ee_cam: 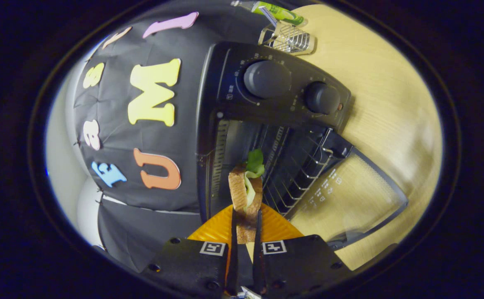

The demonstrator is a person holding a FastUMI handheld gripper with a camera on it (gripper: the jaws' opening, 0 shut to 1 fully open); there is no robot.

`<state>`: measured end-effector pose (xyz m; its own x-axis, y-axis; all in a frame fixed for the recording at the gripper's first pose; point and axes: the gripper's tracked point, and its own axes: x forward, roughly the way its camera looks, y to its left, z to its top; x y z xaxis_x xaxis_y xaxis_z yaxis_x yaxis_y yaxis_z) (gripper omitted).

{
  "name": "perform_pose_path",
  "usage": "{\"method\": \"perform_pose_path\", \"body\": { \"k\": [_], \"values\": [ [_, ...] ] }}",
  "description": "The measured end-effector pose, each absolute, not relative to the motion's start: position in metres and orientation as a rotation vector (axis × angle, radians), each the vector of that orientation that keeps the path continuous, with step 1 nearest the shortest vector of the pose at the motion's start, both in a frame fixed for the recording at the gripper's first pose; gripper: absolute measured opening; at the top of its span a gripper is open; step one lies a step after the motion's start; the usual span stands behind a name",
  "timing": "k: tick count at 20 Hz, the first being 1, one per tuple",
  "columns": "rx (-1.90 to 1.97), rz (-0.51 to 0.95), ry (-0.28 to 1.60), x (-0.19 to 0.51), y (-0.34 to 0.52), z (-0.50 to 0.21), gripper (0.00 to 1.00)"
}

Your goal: Open the toaster oven, put the food inside, and close the toaster oven door.

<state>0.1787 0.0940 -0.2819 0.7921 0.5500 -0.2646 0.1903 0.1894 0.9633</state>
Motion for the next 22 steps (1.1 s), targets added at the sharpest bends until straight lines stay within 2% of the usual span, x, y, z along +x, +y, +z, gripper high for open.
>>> {"method": "perform_pose_path", "body": {
  "k": [8, 14, 15, 17, 19, 22],
  "values": [
    [1.399, 0.156, 0.558, 0.227, 0.105, -0.291, 0.20],
    [1.333, 0.160, 0.648, 0.227, 0.126, -0.295, 0.35],
    [1.313, 0.144, 0.667, 0.227, 0.126, -0.298, 0.48],
    [1.233, 0.142, 0.734, 0.218, 0.135, -0.304, 0.55],
    [1.118, 0.158, 0.788, 0.207, 0.137, -0.309, 0.69],
    [0.972, 0.151, 0.835, 0.196, 0.137, -0.313, 0.72]
  ]
}}
